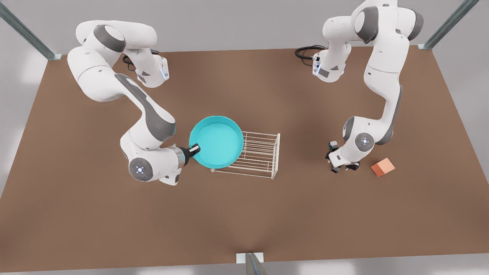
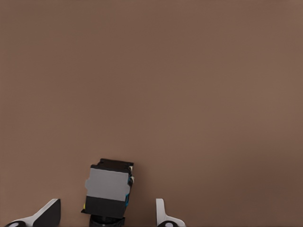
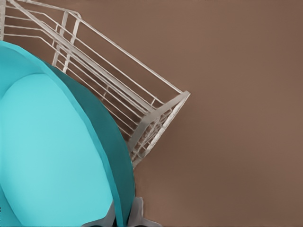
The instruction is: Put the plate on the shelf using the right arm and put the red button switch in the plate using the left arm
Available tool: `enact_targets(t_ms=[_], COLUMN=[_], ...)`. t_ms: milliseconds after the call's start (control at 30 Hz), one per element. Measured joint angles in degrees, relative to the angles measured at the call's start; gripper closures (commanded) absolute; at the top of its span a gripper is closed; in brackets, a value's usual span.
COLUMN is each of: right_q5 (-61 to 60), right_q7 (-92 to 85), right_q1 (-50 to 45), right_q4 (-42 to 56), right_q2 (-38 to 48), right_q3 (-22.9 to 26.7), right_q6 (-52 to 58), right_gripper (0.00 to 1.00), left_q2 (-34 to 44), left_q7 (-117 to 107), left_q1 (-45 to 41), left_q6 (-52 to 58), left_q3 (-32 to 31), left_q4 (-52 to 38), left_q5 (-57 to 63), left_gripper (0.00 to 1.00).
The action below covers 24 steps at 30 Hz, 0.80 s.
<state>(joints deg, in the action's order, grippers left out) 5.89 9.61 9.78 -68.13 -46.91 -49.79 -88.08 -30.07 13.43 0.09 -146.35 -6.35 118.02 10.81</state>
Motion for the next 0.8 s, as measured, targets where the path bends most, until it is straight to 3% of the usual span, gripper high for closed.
enact_targets(t_ms=[167,300,467,500,533,633,800], right_q5=[0.3,0.7,1.1,1.1,1.2,1.3,1.4], right_q7=[10.9,18.3,26.3,27.6,29.0,32.7,37.6], right_q1=[-4.9,-7.5,-9.1,-9.2,-9.4,-9.5,-8.0], right_q4=[-0.2,-0.3,-0.5,-0.5,-0.6,-0.6,-0.3], right_q2=[-0.4,-0.4,-0.4,-0.4,-0.4,-0.4,0.2], right_q3=[0.6,2.0,2.2,2.1,2.1,2.0,0.6], right_q6=[-5.2,-7.9,-9.9,-10.1,-10.3,-10.6,-10.4], right_gripper=[0.81,0.81,0.8,0.73,0.0,0.0,0.0], left_q2=[-0.9,-1.3,-1.4,-1.4,-1.4,-1.3,-0.7], left_q7=[0.1,0.1,0.2,0.2,0.2,0.1,-0.5], left_q1=[0.0,0.0,0.0,0.0,0.0,0.0,0.0], left_q6=[-1.7,-2.8,-3.4,-3.5,-3.5,-3.7,-3.8], left_q3=[0.0,0.4,0.9,0.9,1.0,1.0,1.0], left_q4=[0.1,0.2,0.4,0.4,0.4,0.3,0.3], left_q5=[0.0,0.1,0.3,0.3,0.3,0.5,0.7], left_gripper=[0.04,0.24,0.25,0.33,0.39,0.55,0.57])
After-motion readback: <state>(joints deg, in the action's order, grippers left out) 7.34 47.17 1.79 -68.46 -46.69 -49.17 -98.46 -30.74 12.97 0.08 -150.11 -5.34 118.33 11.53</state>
